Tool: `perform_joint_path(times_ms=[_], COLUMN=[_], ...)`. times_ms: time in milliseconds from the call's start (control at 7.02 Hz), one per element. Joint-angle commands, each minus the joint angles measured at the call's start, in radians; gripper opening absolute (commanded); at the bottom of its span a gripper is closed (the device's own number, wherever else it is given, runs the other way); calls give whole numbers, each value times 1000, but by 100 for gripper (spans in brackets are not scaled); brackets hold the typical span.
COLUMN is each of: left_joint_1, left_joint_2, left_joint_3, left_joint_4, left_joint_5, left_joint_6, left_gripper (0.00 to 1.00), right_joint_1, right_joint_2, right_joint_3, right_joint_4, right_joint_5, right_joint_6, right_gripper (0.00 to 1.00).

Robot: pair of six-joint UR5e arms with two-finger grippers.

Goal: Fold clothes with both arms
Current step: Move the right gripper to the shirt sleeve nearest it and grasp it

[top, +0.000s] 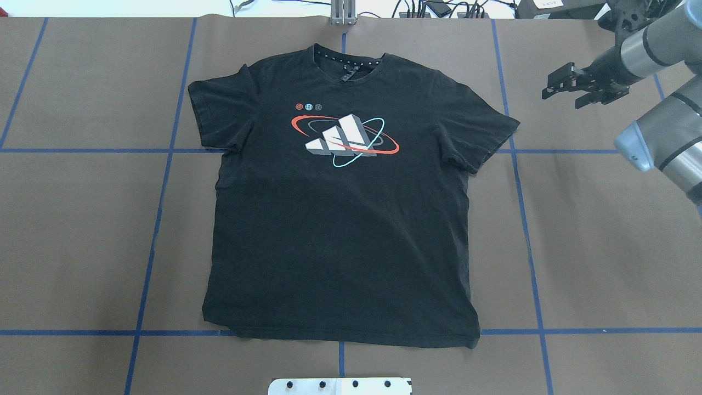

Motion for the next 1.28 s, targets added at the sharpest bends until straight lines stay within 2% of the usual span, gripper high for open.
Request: perform_joint_path(times_ms=[0, 142, 712, 855, 1140], left_joint_1=[1, 1, 1, 1, 1], left_joint_2=[-1, -1, -1, -1, -1], left_joint_3=[-10, -9, -9, -10, -10], left_joint_4=[-2, -2, -2, -1, -2], left_joint_5=[2, 2, 3, 3, 3], left_joint_6=[-41, -43, -48, -48, -46], left_gripper=[100, 100, 100, 100, 100], right_joint_1=[-63, -79, -106, -119, -120], right_joint_2=[17, 28, 72, 75, 91], right_joint_3=[-16, -22, -131, -136, -137], right_joint_4=[25, 23, 26, 23, 19], right_joint_5=[-23, -65, -113, -144, -146], right_joint_6=[8, 8, -11, -8, 4], right_gripper=[84, 81, 72, 64, 50])
